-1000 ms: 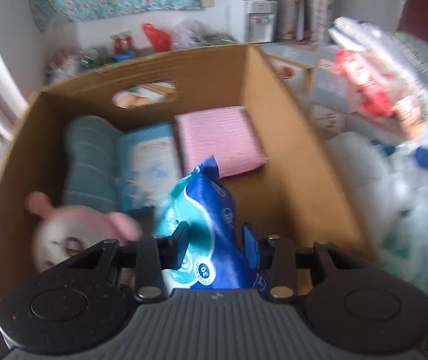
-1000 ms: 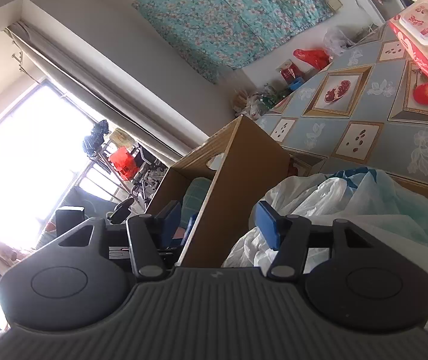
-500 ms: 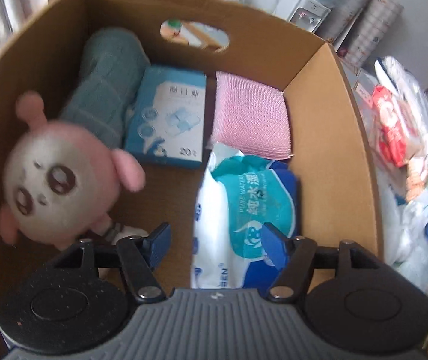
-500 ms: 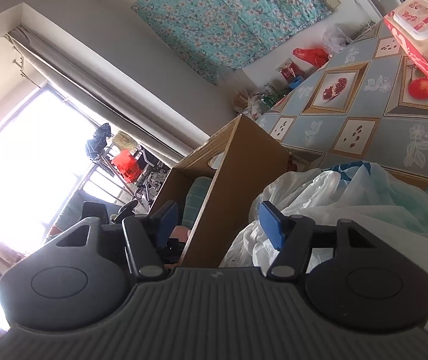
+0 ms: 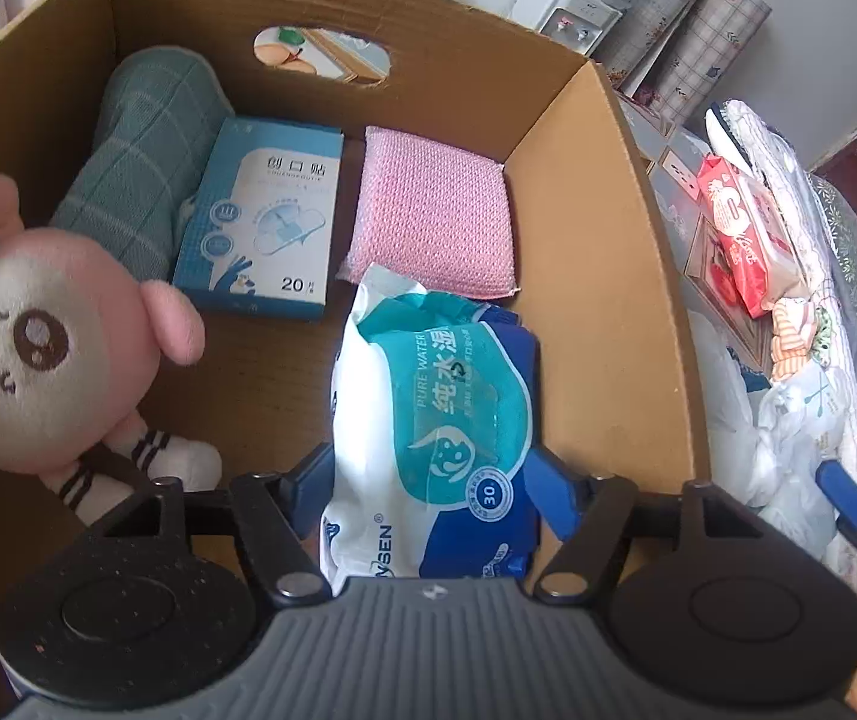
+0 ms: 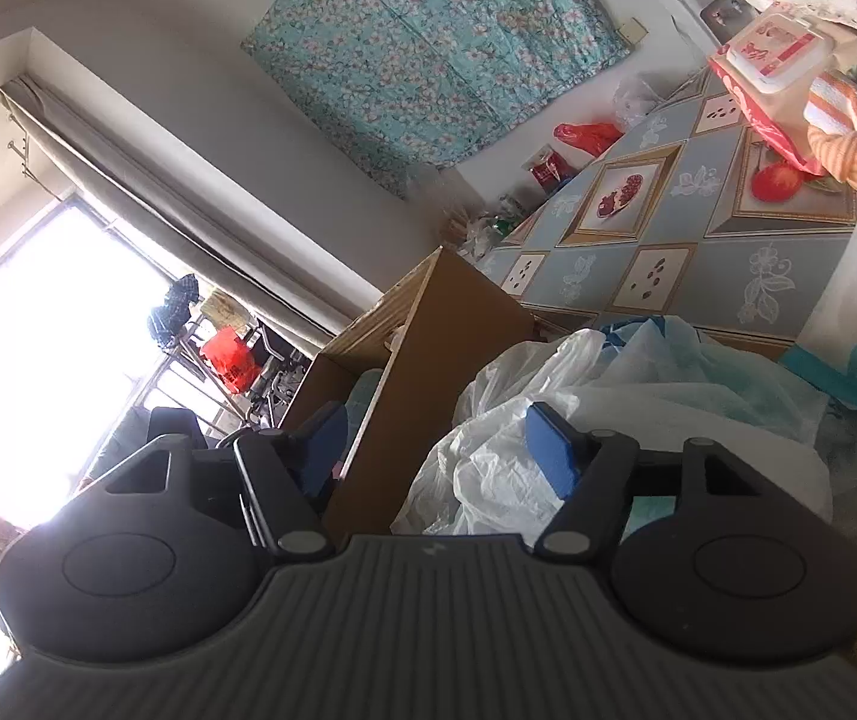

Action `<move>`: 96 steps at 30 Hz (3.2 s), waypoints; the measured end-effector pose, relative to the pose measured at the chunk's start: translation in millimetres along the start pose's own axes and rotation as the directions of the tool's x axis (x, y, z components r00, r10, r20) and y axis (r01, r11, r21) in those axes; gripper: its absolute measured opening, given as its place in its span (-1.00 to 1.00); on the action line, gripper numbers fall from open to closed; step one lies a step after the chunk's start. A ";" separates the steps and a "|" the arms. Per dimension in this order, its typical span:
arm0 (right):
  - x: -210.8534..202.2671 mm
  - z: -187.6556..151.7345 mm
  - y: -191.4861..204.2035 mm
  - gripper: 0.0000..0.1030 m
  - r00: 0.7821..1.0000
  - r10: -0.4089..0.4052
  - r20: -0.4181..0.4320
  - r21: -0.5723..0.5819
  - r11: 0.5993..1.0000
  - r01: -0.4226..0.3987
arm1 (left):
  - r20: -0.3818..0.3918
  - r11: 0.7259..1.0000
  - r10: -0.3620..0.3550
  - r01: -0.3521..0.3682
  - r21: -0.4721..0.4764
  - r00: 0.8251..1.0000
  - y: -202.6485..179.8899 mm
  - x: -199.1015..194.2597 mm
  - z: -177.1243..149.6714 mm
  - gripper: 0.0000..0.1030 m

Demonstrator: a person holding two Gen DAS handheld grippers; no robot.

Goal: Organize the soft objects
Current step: 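Move both tools back from the box toward the white cotton swab bag, then grasp the white cotton swab bag with the right gripper and lift it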

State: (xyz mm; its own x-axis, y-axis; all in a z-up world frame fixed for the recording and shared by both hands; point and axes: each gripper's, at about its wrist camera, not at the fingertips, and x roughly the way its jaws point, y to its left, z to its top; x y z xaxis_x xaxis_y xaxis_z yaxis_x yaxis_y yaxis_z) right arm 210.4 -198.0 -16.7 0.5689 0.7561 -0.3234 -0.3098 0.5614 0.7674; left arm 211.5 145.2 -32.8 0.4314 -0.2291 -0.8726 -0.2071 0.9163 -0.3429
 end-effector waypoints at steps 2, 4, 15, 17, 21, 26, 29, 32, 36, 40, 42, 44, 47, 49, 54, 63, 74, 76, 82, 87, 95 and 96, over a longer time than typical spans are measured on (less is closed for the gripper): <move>-7.1 -3.8 -1.5 0.41 1.000 -0.009 0.021 -0.007 1.000 0.009 | 0.015 1.000 -0.004 0.004 -0.019 1.000 0.6 -5.1 -2.2 0.59; -12.9 -6.7 -3.0 0.46 0.999 -0.021 0.037 -0.014 1.000 0.021 | 0.056 1.000 0.000 0.002 -0.020 0.998 -1.1 -14.0 -5.8 0.69; -53.2 -25.9 -0.3 0.59 0.994 -0.027 0.106 -0.044 0.999 0.032 | 0.332 0.999 0.033 -0.036 0.002 0.943 -11.7 -86.7 -38.0 0.81; -61.9 -27.9 -2.1 0.60 0.992 -0.031 0.123 -0.041 0.998 0.037 | 0.401 0.997 0.018 -0.049 0.066 0.916 -19.0 -101.8 -47.6 0.82; -78.6 -30.8 -8.8 0.61 0.986 -0.052 0.157 -0.024 0.998 0.057 | 0.499 0.973 0.008 -0.122 0.196 0.866 -46.4 -122.6 -63.3 0.82; -101.4 -27.4 -21.8 0.61 0.971 -0.099 0.218 0.005 0.995 0.100 | 0.527 0.927 -0.077 -0.134 0.351 0.846 -93.7 -139.2 -70.5 0.83; -113.8 -16.2 -34.4 0.61 0.951 -0.164 0.261 0.031 0.986 0.162 | 0.504 0.873 -0.112 -0.158 0.462 0.856 -132.5 -134.4 -69.0 0.98; -118.9 -1.7 -52.1 0.61 0.928 -0.241 0.284 0.062 0.971 0.233 | 0.450 0.788 -0.144 -0.173 0.591 0.881 -177.0 -113.6 -69.4 0.99; -112.9 16.4 -79.2 0.61 0.896 -0.352 0.270 0.096 0.936 0.339 | 0.365 0.635 -0.142 -0.198 0.747 0.920 -233.6 -62.8 -69.4 0.99; -96.1 33.9 -102.5 0.61 0.873 -0.435 0.219 0.101 0.900 0.423 | 0.281 0.505 -0.104 -0.193 0.841 0.954 -273.6 -6.7 -71.5 0.99; -85.9 41.6 -111.1 0.61 0.867 -0.458 0.195 0.090 0.889 0.449 | 0.220 0.468 -0.093 -0.152 0.870 0.971 -287.9 17.3 -66.8 0.99; -76.7 46.8 -117.0 0.61 0.860 -0.479 0.177 0.070 0.877 0.474 | 0.164 0.447 -0.075 -0.114 0.887 0.984 -296.9 39.2 -61.4 0.99; -66.8 53.0 -121.7 0.61 0.849 -0.501 0.167 0.028 0.863 0.504 | 0.087 0.406 -0.054 -0.058 0.912 0.995 -309.4 68.8 -53.0 0.99; -60.4 55.3 -127.9 0.58 0.851 -0.503 0.153 0.024 0.863 0.505 | 0.051 0.380 -0.038 -0.033 0.924 0.998 -316.3 86.4 -49.4 0.99; -52.8 58.6 -143.1 0.36 0.868 -0.482 0.122 0.050 0.876 0.480 | -0.028 0.357 -0.029 0.036 0.933 0.999 -330.6 119.6 -40.6 0.99; -38.1 60.8 -166.3 0.00 0.890 -0.445 0.102 0.099 0.895 0.436 | -0.102 0.358 0.036 0.083 0.930 0.994 -346.2 155.6 -33.0 0.99; -31.7 61.3 -174.6 -0.27 0.908 -0.402 0.120 0.120 0.913 0.389 | -0.126 0.382 0.055 0.096 0.919 0.990 -353.8 174.2 -32.1 0.70; -33.3 61.2 -171.3 -0.31 0.908 -0.398 0.129 0.115 0.916 0.385 | -0.119 0.391 0.049 0.091 0.916 0.992 -353.8 170.4 -32.1 0.55; -49.5 59.4 -156.1 -0.34 0.909 -0.381 0.168 0.097 0.924 0.370 | -0.096 0.389 0.013 0.083 0.917 0.995 -354.8 148.5 -38.6 0.49; -71.4 58.1 -128.4 -0.35 0.905 -0.359 0.229 0.067 0.933 0.354 | -0.048 0.376 -0.045 0.062 0.925 0.998 -357.4 113.9 -47.2 0.48; -106.2 53.9 -64.1 -0.36 0.904 -0.276 0.326 -0.022 0.954 0.300 | 0.070 0.362 -0.162 -0.007 0.932 0.984 -351.8 37.9 -65.0 0.46; -108.9 52.4 -53.2 -0.36 0.905 -0.262 0.335 -0.040 0.956 0.291 | 0.086 0.366 -0.175 -0.016 0.930 0.981 -348.6 27.6 -66.6 0.46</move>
State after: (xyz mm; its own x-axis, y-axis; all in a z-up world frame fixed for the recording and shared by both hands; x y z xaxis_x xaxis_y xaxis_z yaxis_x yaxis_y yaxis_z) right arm 204.9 -327.8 6.6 0.8513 0.4248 -0.3080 -0.1610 0.7702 0.6172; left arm 237.1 -202.4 39.5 0.5348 -0.3568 -0.7659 0.7341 0.6451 0.2120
